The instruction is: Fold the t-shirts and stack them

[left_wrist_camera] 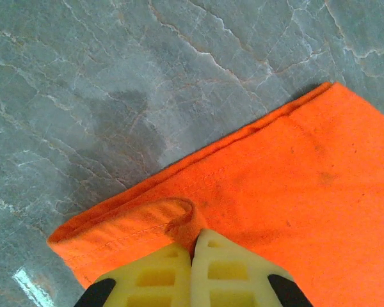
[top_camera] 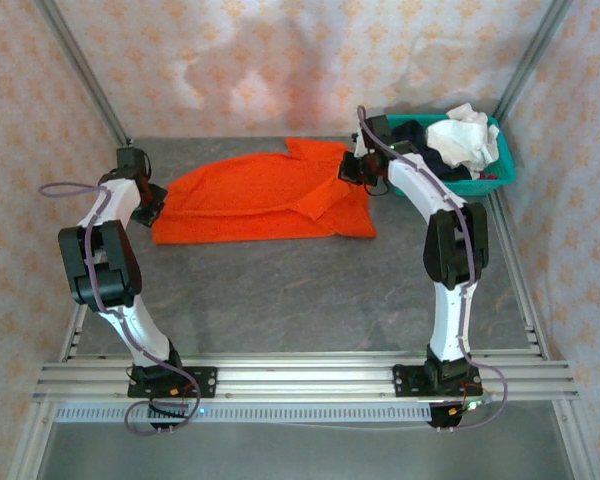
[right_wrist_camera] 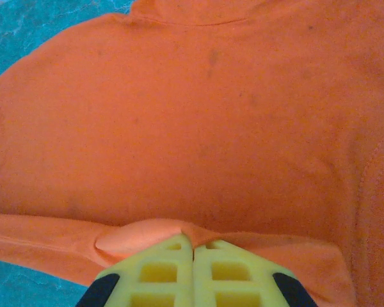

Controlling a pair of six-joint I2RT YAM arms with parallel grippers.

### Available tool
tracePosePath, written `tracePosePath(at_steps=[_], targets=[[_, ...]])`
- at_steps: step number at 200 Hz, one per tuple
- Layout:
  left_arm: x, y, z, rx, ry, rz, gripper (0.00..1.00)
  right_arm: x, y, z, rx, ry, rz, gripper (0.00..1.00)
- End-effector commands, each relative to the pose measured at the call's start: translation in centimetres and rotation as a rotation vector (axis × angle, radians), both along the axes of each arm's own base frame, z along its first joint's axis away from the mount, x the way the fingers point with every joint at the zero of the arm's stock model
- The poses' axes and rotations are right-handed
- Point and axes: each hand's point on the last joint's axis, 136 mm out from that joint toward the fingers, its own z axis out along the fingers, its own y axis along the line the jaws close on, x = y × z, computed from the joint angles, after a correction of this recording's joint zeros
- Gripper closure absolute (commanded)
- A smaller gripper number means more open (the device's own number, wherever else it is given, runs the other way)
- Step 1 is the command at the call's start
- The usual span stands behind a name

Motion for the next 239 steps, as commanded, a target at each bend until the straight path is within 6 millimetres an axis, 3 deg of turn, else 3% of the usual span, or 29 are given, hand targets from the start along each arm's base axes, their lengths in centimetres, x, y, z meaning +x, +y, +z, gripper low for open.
tracePosePath(at_steps=[1,110,134,163,179,209,214,217,225,239], targets=[[-0.2,0.2,-0.2,0.010,0.030,0.007,1.00,0.7,-0.1,0.5,-0.001,-0.009,0.009,1.00],[0.6,0.5,-0.9,0.011,0.046,0.009,1.00,1.9,-0.6,-0.9,-0.015,0.014,-0.002,1.00],[0.2,0.2,-2.7,-0.004,0.082,0.006,1.00,1.7,-0.3,-1.2,0.002,0.026,0.002,1.00],[-0.1,0.0,-3.3,-0.014,0.085,0.007,0.91,1.5,-0.1,-1.5,0.015,0.037,0.007,0.99],[-0.1,-0.1,-3.4,-0.018,0.082,0.006,0.79,1.5,-0.1,-1.4,0.018,0.035,0.006,0.95],[0.2,-0.3,-2.9,-0.015,0.063,-0.022,0.40,1.7,-0.2,-0.5,0.023,-0.008,-0.003,0.44],[0.2,-0.4,-2.9,-0.009,0.065,-0.032,0.32,1.7,-0.3,-0.3,0.022,-0.017,-0.008,0.39],[0.3,-0.4,-1.8,0.003,0.041,-0.038,0.28,1.7,-0.3,-0.2,0.021,-0.024,-0.011,0.36],[0.3,-0.6,-1.0,0.024,0.036,-0.050,0.17,1.7,-0.6,0.2,0.016,-0.040,-0.024,0.30],[0.0,-1.2,0.0,0.075,0.032,-0.069,0.01,1.6,-1.2,0.6,0.003,-0.066,-0.050,0.26]])
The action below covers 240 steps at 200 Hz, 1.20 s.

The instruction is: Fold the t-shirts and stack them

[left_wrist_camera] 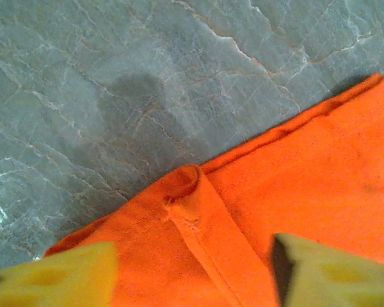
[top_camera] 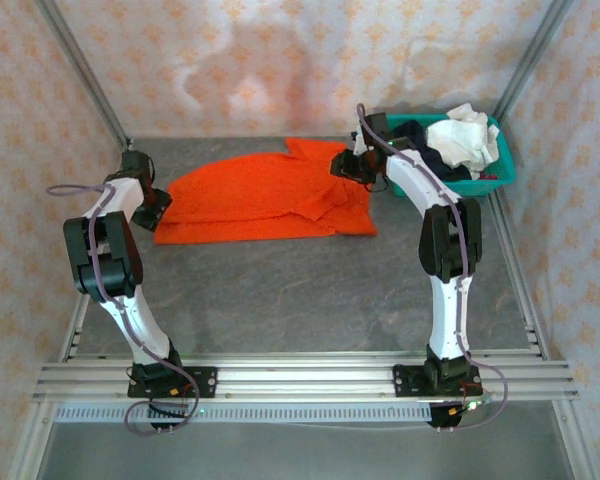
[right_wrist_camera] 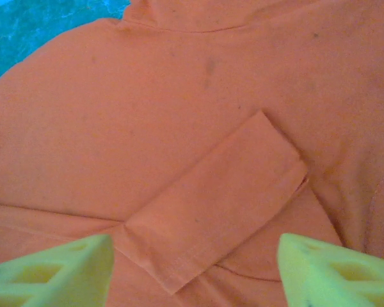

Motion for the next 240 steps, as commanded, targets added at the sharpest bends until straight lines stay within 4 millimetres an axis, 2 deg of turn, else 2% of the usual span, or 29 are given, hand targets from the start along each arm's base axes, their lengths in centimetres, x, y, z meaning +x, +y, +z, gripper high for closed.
tracePosePath(at_steps=[1,22,39,61,75,98,114,131,146,157,174,195,215,240], targets=[[-0.4,-1.0,2.7,0.084,-0.030,-0.054,0.00,0.1,-1.4,2.0,-0.017,-0.076,-0.055,0.26],[-0.4,-3.3,3.3,0.124,-0.040,-0.101,0.00,-0.8,-2.7,1.3,-0.054,-0.076,-0.106,0.25],[-0.2,-5.6,2.4,0.091,-0.053,-0.129,0.01,-2.4,-4.0,-0.2,-0.102,-0.043,-0.149,0.27],[0.0,-7.6,0.3,0.014,-0.048,-0.144,0.11,-5.2,-5.2,-2.7,-0.132,0.028,-0.173,0.39],[-0.1,-8.2,-1.1,-0.021,-0.042,-0.141,0.17,-6.8,-4.4,-3.9,-0.075,0.080,-0.147,0.49],[-0.6,-8.4,-3.0,-0.039,-0.004,-0.137,0.22,-8.5,-1.7,-5.2,0.042,0.125,-0.098,0.59],[-1.0,-8.4,-3.9,-0.046,0.012,-0.134,0.23,-9.3,-0.6,-6.4,0.041,0.154,-0.076,0.60],[-1.4,-8.2,-4.4,-0.038,0.026,-0.132,0.23,-9.4,-1.8,-8.4,-0.014,0.182,-0.133,0.62],[-1.9,-7.8,-4.7,-0.028,0.038,-0.125,0.23,-9.3,-4.0,-10.0,-0.067,0.199,-0.210,0.66],[-2.3,-7.5,-5.0,-0.030,0.048,-0.117,0.23,-9.8,-5.5,-11.1,-0.095,0.229,-0.257,0.67],[-3.0,-6.9,-5.3,-0.030,0.060,-0.105,0.23,-11.1,-6.6,-12.1,-0.113,0.263,-0.283,0.67],[-3.8,-6.3,-5.6,-0.028,0.075,-0.099,0.22,-12.5,-7.2,-12.5,-0.125,0.272,-0.291,0.66],[-4.3,-5.7,-6.1,-0.027,0.086,-0.092,0.22,-12.8,-7.7,-12.5,-0.147,0.267,-0.298,0.61],[-4.9,-5.4,-6.3,-0.040,0.091,-0.091,0.22,-12.1,-7.8,-10.6,-0.153,0.214,-0.288,0.51]])
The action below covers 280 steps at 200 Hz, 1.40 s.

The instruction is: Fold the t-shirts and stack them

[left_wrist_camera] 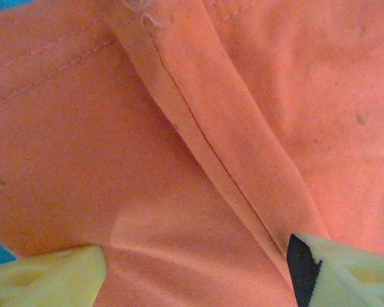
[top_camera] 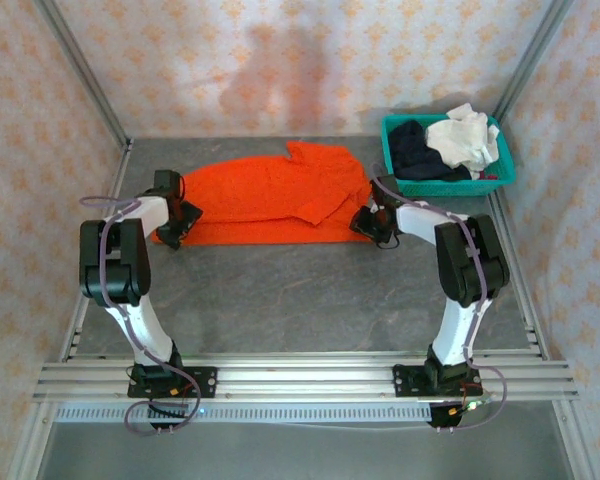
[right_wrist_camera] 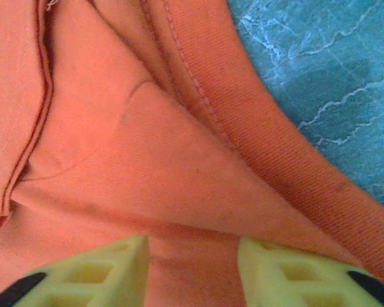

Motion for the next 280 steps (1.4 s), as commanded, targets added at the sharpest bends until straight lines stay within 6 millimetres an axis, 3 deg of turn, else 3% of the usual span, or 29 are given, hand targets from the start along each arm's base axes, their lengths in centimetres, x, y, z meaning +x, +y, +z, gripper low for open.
tracePosePath(at_steps=[1,31,63,79,111,131,154,190,239,280], targets=[[-3.3,1.2,-2.3,0.012,0.111,0.015,0.22,-1.1,-2.2,-0.1,-0.099,0.019,-0.032,0.50],[-2.8,0.3,-0.9,-0.011,0.066,-0.030,0.17,0.0,-0.9,3.7,-0.115,-0.107,0.031,0.36],[-1.6,-1.4,1.9,-0.006,-0.010,-0.093,0.17,1.2,2.4,5.6,-0.108,-0.181,0.105,0.34],[-0.6,-2.2,2.7,-0.013,-0.033,-0.127,0.21,1.9,4.5,5.2,-0.071,-0.179,0.126,0.34],[1.1,-2.3,2.1,-0.023,-0.033,-0.139,0.31,3.2,7.4,3.8,-0.007,-0.157,0.136,0.41],[1.7,-2.0,1.2,-0.009,-0.008,-0.144,0.32,3.0,7.8,2.2,0.015,-0.111,0.125,0.43],[1.4,-1.8,0.4,-0.004,0.018,-0.144,0.32,1.9,6.9,0.6,-0.010,-0.067,0.113,0.46],[-1.5,-2.3,-1.6,-0.018,0.061,-0.145,0.32,-1.0,4.3,-0.8,-0.044,-0.013,0.082,0.47],[-8.2,-4.2,-3.4,-0.038,0.149,-0.178,0.31,-6.9,0.3,-2.4,-0.094,0.074,0.042,0.47],[-13.2,-6.1,-3.5,-0.041,0.210,-0.184,0.29,-10.9,-1.9,-2.0,-0.131,0.110,0.052,0.47]])
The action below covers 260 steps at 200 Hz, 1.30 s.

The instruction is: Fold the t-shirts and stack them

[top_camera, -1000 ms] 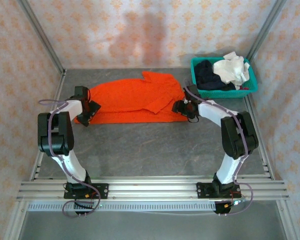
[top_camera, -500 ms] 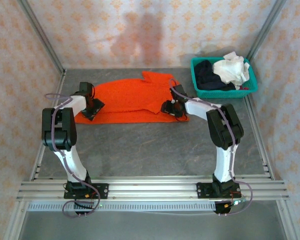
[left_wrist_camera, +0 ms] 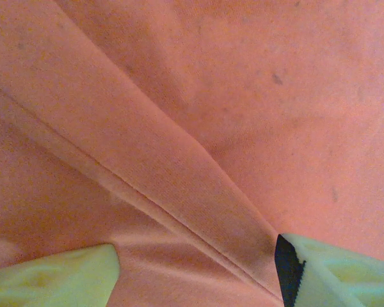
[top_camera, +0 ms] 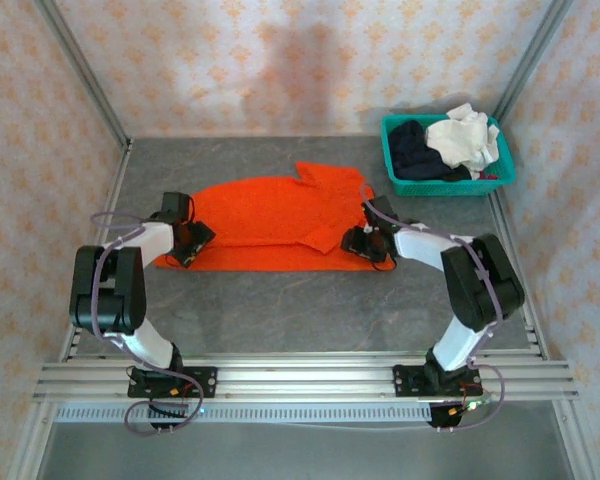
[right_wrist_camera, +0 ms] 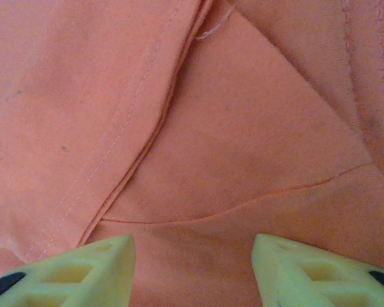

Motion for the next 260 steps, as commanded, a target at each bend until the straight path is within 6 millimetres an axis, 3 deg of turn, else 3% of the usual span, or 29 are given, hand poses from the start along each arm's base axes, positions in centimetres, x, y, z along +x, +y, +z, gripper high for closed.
tracePosePath(at_steps=[1,27,53,72,96,118,140,169,223,260], targets=[[-7.0,-0.2,-3.1,0.033,0.231,0.016,0.29,-4.0,-3.5,-1.8,-0.119,0.118,-0.031,0.47],[-8.0,-0.9,-0.8,0.059,0.187,0.008,0.25,-4.1,-2.9,0.5,-0.089,0.065,0.021,0.46],[-6.6,0.0,2.7,0.112,0.086,0.032,0.19,-2.1,-1.1,4.7,-0.138,-0.117,0.159,0.40],[-5.1,0.7,4.6,0.145,0.047,0.036,0.19,-1.4,1.7,6.3,-0.181,-0.232,0.325,0.37],[-4.4,1.5,4.9,0.160,0.045,0.071,0.19,-1.4,5.7,7.0,-0.227,-0.373,0.536,0.32],[-4.9,2.4,4.3,0.159,0.063,0.124,0.19,-1.6,7.8,6.5,-0.301,-0.391,0.655,0.33],[-5.7,3.3,3.5,0.147,0.082,0.167,0.19,-2.4,9.0,4.3,-0.432,-0.356,0.775,0.34],[-6.3,4.0,2.9,0.139,0.098,0.184,0.19,-0.9,8.2,2.8,-0.602,-0.328,0.746,0.47],[-6.9,4.9,2.2,0.137,0.108,0.213,0.19,0.0,7.4,1.4,-0.719,-0.300,0.810,0.47],[-5.3,5.5,2.2,0.099,0.065,0.242,0.19,1.6,7.5,2.0,-0.755,-0.323,0.784,0.55]])
